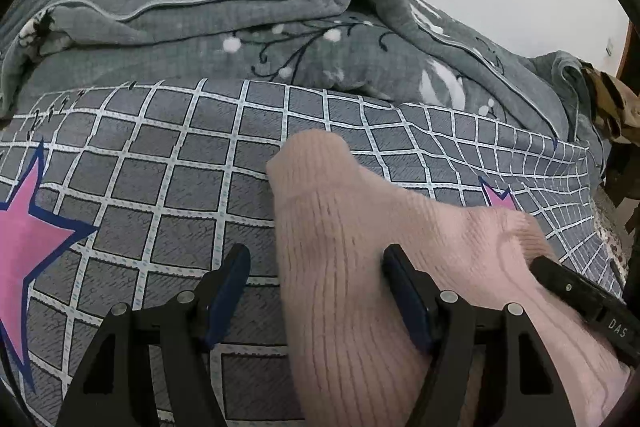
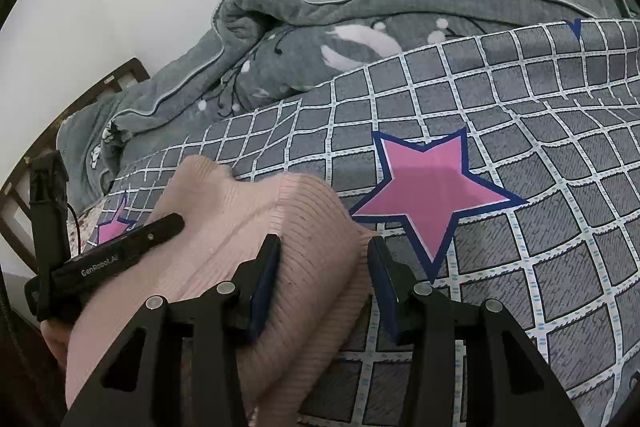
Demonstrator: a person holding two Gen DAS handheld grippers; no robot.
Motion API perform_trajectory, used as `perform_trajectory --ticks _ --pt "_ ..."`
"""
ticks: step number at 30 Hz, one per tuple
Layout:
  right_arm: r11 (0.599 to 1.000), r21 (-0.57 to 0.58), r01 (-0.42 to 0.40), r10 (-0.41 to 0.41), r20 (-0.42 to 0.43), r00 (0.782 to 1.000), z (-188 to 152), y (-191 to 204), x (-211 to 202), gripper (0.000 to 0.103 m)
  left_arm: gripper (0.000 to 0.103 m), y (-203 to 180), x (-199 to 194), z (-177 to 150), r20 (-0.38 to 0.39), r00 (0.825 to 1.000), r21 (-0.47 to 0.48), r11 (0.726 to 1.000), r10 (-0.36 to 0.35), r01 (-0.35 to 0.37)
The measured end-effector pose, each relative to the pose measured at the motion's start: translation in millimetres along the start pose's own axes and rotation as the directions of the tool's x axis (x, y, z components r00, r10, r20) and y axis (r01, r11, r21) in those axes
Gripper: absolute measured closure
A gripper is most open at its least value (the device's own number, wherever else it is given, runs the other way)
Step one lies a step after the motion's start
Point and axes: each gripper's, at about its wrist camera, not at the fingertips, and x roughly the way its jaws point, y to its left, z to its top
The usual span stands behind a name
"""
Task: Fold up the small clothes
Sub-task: 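Hold the folded sweater with both grippers and smooth it flat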
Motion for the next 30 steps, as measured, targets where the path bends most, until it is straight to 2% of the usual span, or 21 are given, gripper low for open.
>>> perform_trajectory --ticks 30 --pt "0.997 -0.033 -0.066 0.067 0.027 0.997 1.8 5.8 -2.4 0.059 0.036 8.3 4.9 0.7 -0.022 0.997 -0.052 0.996 -0.075 0.074"
